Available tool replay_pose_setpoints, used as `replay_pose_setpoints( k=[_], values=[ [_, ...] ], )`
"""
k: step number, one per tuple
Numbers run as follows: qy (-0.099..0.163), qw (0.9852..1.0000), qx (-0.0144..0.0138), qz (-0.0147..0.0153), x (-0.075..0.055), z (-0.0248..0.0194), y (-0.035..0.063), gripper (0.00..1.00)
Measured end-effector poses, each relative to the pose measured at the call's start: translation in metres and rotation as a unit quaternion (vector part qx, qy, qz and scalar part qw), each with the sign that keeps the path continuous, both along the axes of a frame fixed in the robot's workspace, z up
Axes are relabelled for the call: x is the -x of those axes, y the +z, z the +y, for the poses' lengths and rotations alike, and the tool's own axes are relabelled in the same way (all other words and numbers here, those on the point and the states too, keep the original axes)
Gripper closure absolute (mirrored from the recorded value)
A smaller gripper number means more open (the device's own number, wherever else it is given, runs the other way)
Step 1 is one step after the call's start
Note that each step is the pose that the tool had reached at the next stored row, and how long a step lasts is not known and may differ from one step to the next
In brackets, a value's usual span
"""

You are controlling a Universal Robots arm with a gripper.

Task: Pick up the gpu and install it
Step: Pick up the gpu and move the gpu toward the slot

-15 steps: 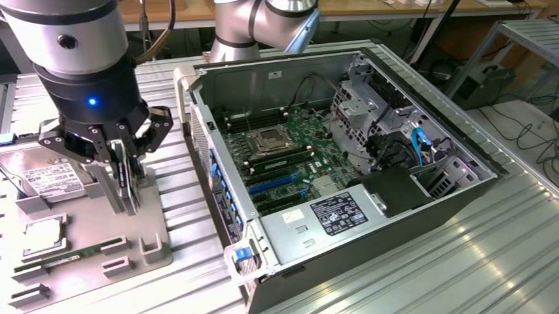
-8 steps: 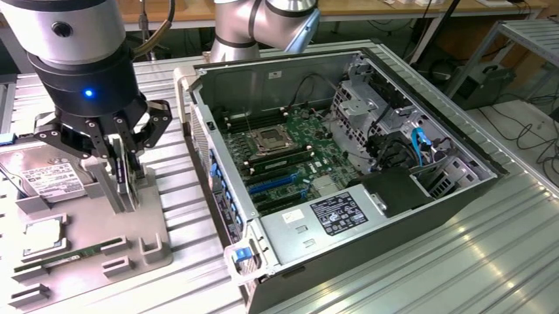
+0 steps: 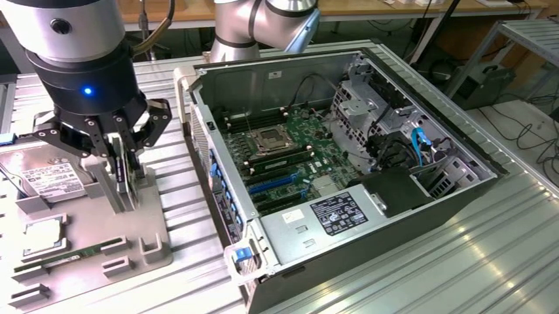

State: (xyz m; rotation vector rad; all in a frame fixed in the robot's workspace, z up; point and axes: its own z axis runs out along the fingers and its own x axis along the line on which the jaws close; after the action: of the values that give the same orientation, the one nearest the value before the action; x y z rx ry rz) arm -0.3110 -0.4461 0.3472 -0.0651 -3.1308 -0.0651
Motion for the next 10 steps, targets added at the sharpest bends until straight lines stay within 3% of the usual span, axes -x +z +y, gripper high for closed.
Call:
replay_pose_setpoints(
  k=[10],
  values=[
    [0.000, 1.0000, -0.0003, -0.0001, 0.0000, -0.0001, 0.0090, 0.72]
  ],
)
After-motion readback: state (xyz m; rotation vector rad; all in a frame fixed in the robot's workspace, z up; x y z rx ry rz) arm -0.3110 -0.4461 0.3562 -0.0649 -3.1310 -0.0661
